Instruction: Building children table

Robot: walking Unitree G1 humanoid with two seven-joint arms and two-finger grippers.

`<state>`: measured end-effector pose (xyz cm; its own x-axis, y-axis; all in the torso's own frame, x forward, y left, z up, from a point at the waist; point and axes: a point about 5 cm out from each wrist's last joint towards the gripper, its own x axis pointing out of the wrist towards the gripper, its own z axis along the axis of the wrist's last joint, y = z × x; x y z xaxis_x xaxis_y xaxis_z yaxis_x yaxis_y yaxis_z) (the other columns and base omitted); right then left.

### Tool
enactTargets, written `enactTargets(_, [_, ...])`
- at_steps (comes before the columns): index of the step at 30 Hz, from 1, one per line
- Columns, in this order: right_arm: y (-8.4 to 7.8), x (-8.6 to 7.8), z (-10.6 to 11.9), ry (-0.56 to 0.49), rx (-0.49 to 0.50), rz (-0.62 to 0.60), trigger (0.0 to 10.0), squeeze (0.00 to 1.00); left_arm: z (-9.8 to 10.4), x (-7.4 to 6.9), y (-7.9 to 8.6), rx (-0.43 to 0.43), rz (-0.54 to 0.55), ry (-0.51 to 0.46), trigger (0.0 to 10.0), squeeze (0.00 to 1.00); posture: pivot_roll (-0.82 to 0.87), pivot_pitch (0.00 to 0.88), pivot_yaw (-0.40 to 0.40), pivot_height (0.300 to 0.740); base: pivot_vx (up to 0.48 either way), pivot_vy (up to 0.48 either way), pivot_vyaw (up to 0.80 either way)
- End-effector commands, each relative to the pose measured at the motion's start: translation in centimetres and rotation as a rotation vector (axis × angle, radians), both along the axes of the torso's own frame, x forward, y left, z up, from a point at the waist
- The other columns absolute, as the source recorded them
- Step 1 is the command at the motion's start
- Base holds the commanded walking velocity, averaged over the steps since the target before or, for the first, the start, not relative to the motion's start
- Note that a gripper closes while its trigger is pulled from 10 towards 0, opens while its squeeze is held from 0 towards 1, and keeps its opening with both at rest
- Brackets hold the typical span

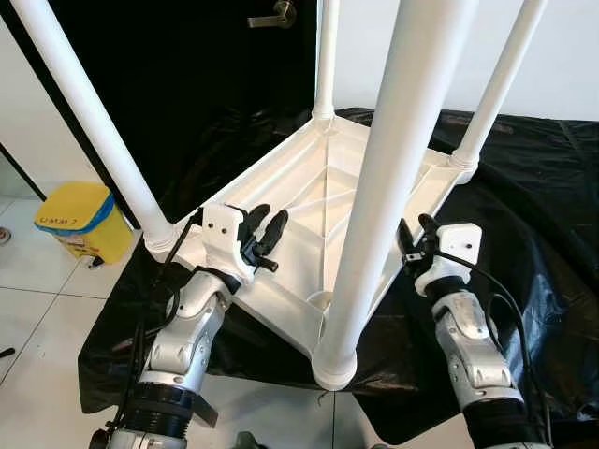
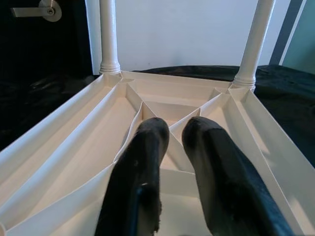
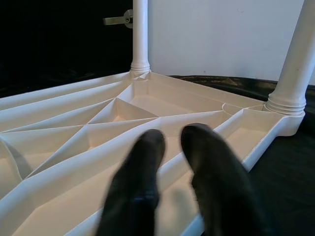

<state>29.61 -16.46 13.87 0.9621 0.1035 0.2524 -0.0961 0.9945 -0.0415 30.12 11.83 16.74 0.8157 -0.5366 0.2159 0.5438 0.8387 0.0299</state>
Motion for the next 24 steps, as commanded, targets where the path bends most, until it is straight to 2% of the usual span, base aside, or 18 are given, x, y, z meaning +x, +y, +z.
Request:
enactTargets(1, [0.2, -0.2, -0.1, 0.003, 0.001, 0.007, 0.0, 0.00, -0.2, -0.6, -0.6, 0.046, -0.112, -0.008, 10.0, 0.00, -0.06, 0.033, 0.010, 0.740, 0.000, 0.000, 0.00])
enactTargets(2, [0.2, -0.2, -0.2, 0.007, 0.001, -0.002, 10.0, 0.00, -0.3, -0.7, -0.7, 0.045, -0.126, 0.004, 10.0, 0.09, -0.06, 0.031, 0.010, 0.740, 0.000, 0.000, 0.00])
enactTargets(3, [0.2, -0.2, -0.2, 0.007, 0.001, -0.002, 10.0, 0.00, -0.3, -0.7, -0.7, 0.045, -0.126, 0.004, 10.0, 0.09, -0.06, 0.031, 0.010, 0.740, 0.000, 0.000, 0.00])
enactTargets(4, [0.3, -0.3, -0.3, 0.010, 0.010, -0.007, 10.0, 1.00, -0.4, -0.8, -0.7, 0.042, -0.134, 0.012, 10.0, 1.00, -0.06, 0.030, 0.014, 0.740, 0.000, 0.000, 0.00])
enactTargets(7, [0.5, -0.6, -0.4, 0.012, 0.022, -0.002, 10.0, 1.00, -0.5, -0.9, -0.6, 0.033, -0.141, 0.021, 10.0, 1.00, -0.06, 0.029, 0.017, 0.740, 0.000, 0.000, 0.00])
enactTargets(10, [0.7, -1.0, -0.6, 0.016, 0.019, 0.012, 10.0, 1.00, -0.6, -1.2, -0.6, 0.062, -0.153, 0.016, 10.0, 1.00, -0.06, 0.030, 0.018, 0.740, 0.000, 0.000, 0.00])
enactTargets(12, [0.8, -1.4, -0.7, 0.024, 0.016, 0.022, 10.0, 1.00, -0.9, -1.4, -0.6, 0.127, -0.171, 0.007, 10.0, 1.00, -0.06, 0.031, 0.016, 0.740, 0.000, 0.000, 0.00])
enactTargets(14, [0.8, -1.4, -0.7, 0.024, 0.016, 0.022, 10.0, 1.00, -0.9, -1.4, -0.6, 0.127, -0.171, 0.007, 10.0, 1.00, -0.06, 0.031, 0.016, 0.740, 0.000, 0.000, 0.00])
enactTargets(16, [0.6, -2.1, -0.9, 0.035, 0.007, 0.039, 10.0, 1.00, -1.5, -1.8, -0.3, 0.218, -0.212, 0.003, 10.0, 1.00, -0.06, 0.041, 0.011, 0.740, 0.000, 0.000, 0.00])
enactTargets(17, [0.6, -2.6, -1.0, 0.042, -0.002, 0.051, 10.0, 1.00, -1.8, -1.9, 0.1, 0.290, -0.238, 0.000, 10.0, 1.00, -0.06, 0.048, 0.009, 0.740, 0.000, 0.000, 0.00])
enactTargets(18, [0.5, -3.1, -1.2, 0.054, -0.014, 0.061, 10.0, 1.00, -2.2, -2.0, 0.4, 0.353, -0.266, 0.000, 10.0, 0.92, -0.06, 0.050, 0.008, 0.740, 0.000, 0.000, 0.00])
enactTargets(21, [0.5, -3.4, -1.3, 0.061, -0.021, 0.068, 10.0, 1.00, -2.4, -2.1, 0.6, 0.389, -0.283, 0.001, 10.0, 0.92, -0.06, 0.052, 0.008, 0.740, 0.000, 0.000, 0.00])
enactTargets(22, [0.3, -4.0, -1.5, 0.074, -0.047, 0.081, 10.0, 0.00, -2.7, -2.0, 1.2, 0.479, -0.327, 0.009, 10.0, 0.00, -0.06, 0.067, 0.006, 0.740, 0.000, 0.000, 0.00])
enactTargets(23, [0.3, -4.0, -1.5, 0.074, -0.047, 0.081, 10.0, 0.00, -2.7, -2.0, 1.2, 0.479, -0.327, 0.009, 10.0, 0.00, -0.06, 0.067, 0.006, 0.740, 0.000, 0.000, 0.00])
enactTargets(24, [0.1, -4.2, -1.6, 0.077, -0.057, 0.083, 10.0, 0.00, -2.9, -1.9, 1.5, 0.526, -0.349, 0.016, 10.0, 0.00, -0.06, 0.069, 0.006, 0.740, 0.000, 0.000, 0.00])
